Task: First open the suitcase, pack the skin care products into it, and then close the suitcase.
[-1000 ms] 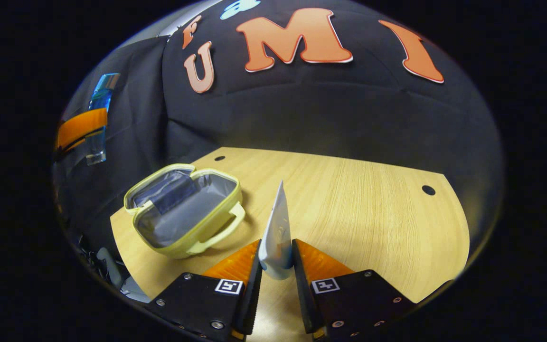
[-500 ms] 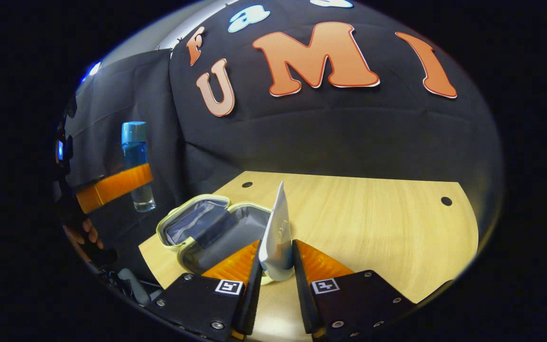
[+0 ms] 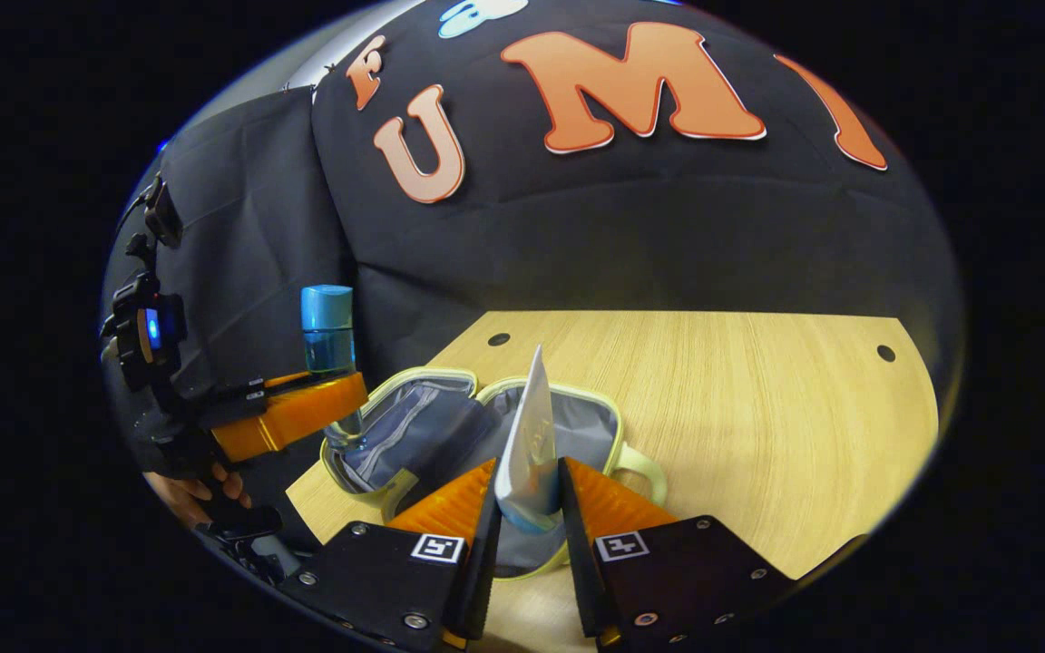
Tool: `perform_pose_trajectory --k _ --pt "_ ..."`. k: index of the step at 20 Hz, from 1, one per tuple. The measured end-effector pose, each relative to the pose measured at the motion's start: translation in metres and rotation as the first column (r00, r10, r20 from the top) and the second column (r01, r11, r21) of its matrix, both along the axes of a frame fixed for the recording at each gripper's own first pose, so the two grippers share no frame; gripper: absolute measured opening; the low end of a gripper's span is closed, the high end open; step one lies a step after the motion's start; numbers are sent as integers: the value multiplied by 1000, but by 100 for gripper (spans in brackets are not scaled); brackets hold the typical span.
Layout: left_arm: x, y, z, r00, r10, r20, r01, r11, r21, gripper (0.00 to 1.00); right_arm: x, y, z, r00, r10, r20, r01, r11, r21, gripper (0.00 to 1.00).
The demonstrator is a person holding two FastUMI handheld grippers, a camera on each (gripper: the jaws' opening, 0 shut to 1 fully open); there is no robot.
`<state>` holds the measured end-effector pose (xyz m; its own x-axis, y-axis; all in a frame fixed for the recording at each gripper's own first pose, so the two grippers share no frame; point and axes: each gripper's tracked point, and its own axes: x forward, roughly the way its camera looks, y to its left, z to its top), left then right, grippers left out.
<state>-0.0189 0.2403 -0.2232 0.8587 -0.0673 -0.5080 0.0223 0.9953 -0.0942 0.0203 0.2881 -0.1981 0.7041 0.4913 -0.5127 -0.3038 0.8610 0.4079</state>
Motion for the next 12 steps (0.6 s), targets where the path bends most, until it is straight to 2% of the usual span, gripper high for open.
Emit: perform_pose_trajectory --k 6,9,12 --pt "6 -9 -61 977 -120 -175 104 989 -102 39 -4 23 -19 994 -73 -87 71 997 -30 39" --pt "5 -15 -88 958 -149 -246 121 985 -126 39 -8 30 -35 988 -66 -141 57 996 -67 39" --pt "4 -15 -114 936 -145 -321 111 986 -121 40 -3 36 -47 982 -36 -184 28 999 -46 39"
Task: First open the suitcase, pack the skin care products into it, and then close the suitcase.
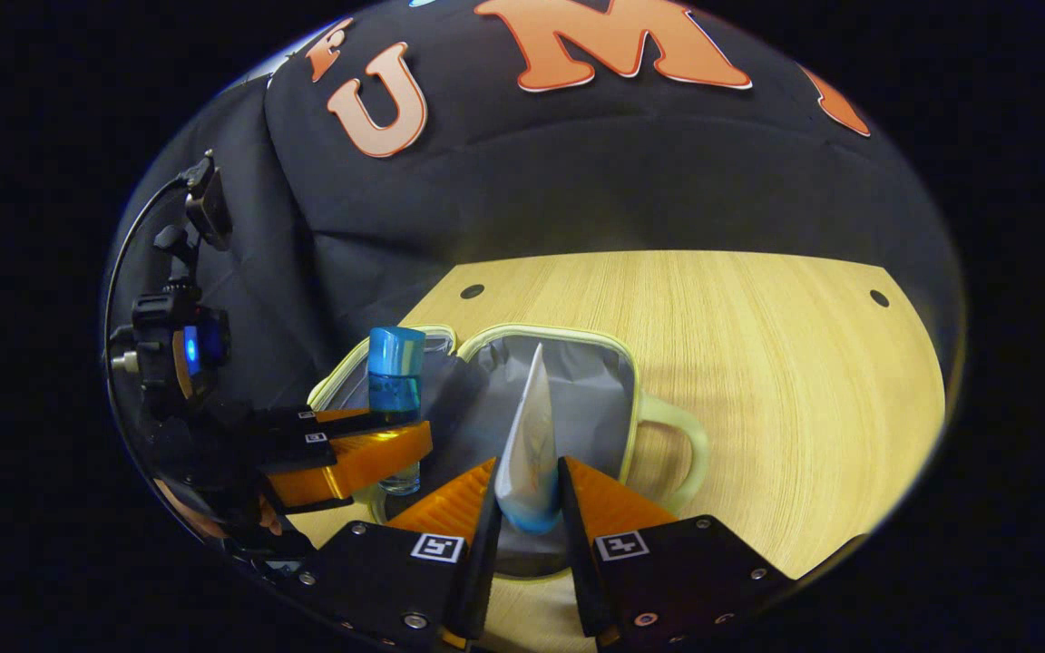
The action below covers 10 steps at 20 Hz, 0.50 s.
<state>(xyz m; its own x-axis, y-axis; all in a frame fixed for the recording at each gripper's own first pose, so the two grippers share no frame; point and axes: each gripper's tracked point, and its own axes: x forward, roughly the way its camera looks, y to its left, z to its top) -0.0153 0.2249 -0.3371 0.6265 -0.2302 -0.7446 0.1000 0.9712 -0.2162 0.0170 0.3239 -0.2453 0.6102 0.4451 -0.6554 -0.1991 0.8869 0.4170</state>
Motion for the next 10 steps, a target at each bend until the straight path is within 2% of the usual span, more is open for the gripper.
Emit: perform_pose_trajectory --k 5,10 --pt "-1 -2 -42 990 34 -138 -35 999 -5 38 9 9 -25 998 31 -55 -30 999 18 39" --pt "0 -14 -76 967 25 -252 -22 1000 14 40 12 13 -46 992 62 -115 -56 997 50 39"
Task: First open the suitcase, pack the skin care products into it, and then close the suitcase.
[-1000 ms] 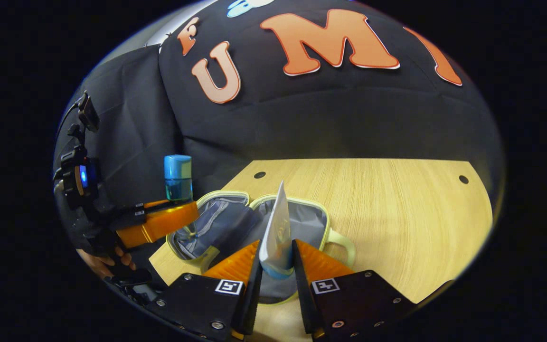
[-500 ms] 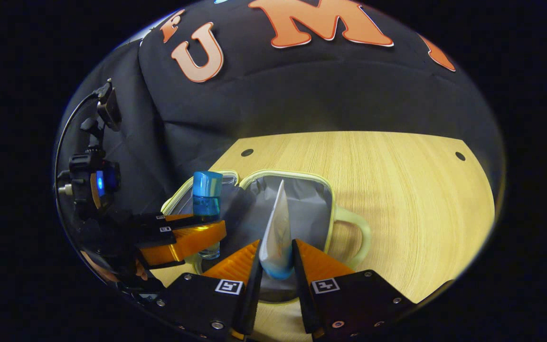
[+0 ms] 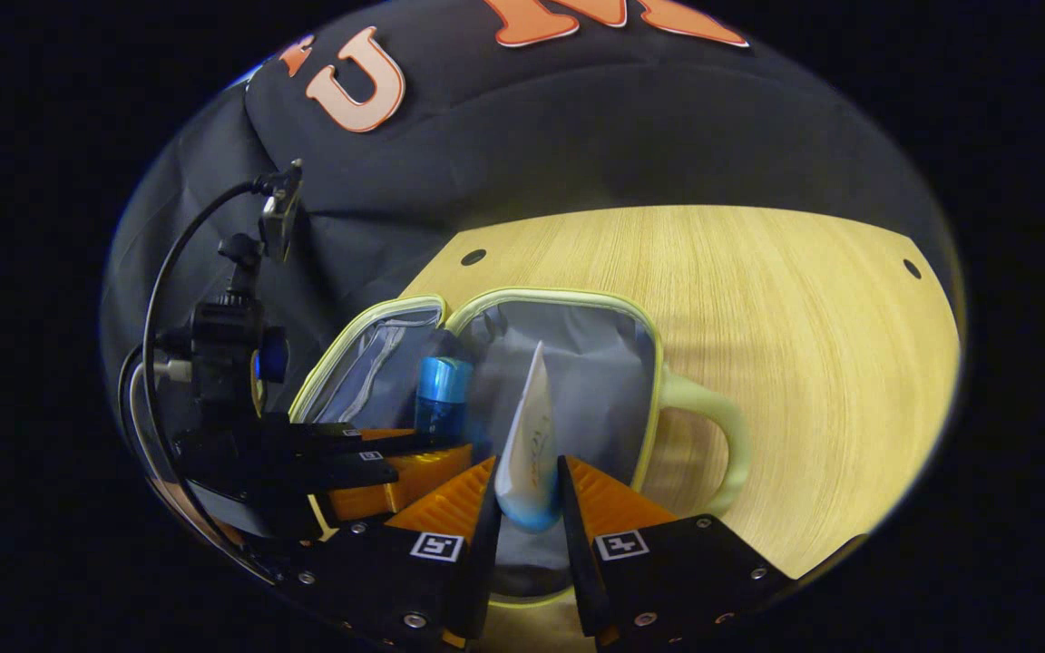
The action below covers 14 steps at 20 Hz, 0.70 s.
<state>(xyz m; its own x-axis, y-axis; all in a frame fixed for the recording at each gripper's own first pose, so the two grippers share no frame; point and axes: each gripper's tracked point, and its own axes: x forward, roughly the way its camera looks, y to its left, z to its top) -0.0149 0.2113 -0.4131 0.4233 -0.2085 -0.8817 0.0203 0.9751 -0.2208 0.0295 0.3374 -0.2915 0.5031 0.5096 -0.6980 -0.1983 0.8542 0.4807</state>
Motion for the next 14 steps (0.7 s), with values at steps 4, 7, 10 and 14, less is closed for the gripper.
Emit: perform_pose_trajectory --k 4,7,10,14 --pt "-3 1 -19 997 -11 -74 15 998 61 38 4 8 -9 1000 5 -29 -4 1000 25 39" --pt "-8 6 -24 989 -5 -149 23 992 122 40 5 10 -17 999 9 -51 -8 1000 22 39" --pt "-12 9 -29 978 6 -209 33 983 182 40 6 9 -18 998 4 -57 -2 999 32 39" --pt "-12 10 -30 977 11 -215 31 980 196 43 6 8 -17 998 6 -55 -5 1000 26 39"
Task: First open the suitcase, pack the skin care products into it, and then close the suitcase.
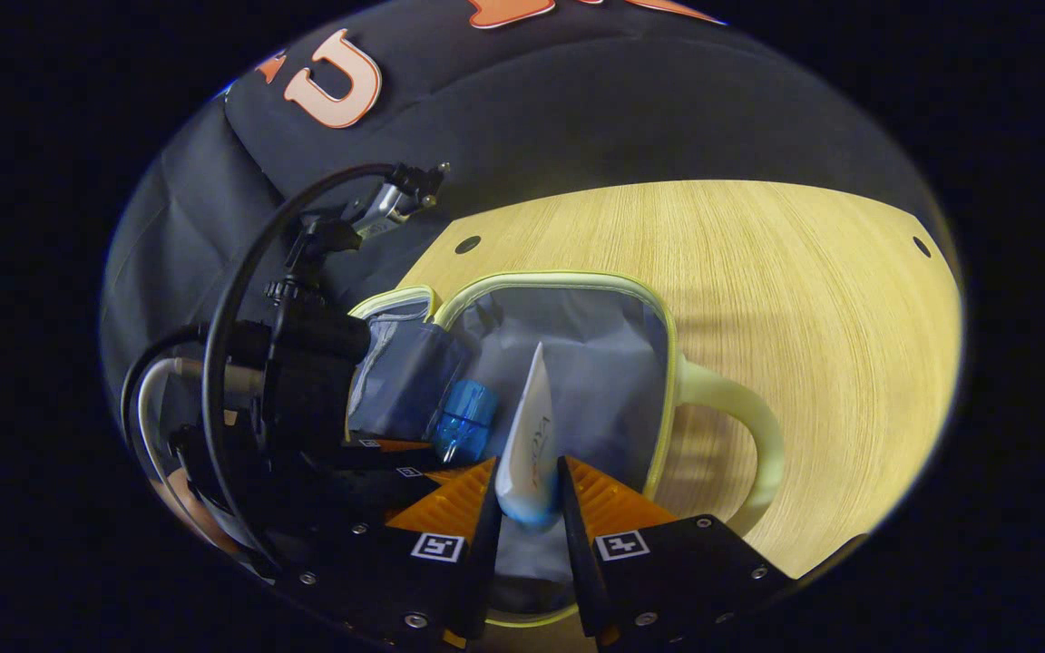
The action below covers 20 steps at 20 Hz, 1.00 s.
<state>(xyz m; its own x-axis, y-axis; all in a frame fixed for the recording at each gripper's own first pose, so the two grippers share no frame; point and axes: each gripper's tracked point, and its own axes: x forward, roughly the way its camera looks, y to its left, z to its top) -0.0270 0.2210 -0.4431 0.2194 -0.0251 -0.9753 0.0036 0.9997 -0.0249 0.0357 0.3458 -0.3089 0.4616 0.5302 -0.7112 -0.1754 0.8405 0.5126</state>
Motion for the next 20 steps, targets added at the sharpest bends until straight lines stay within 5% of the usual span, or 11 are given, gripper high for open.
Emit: perform_pose_trajectory --k 9,15,20 --pt "-1 -2 37 993 42 111 -30 994 -104 53 0 4 -8 999 5 -33 -5 1000 -22 39" --pt "2 52 84 961 94 261 -89 996 -32 57 -2 15 -26 993 28 -118 -35 997 -62 39" --pt "-17 111 126 923 207 325 -205 978 -40 70 -4 19 -39 973 1 -231 -27 994 -106 39"
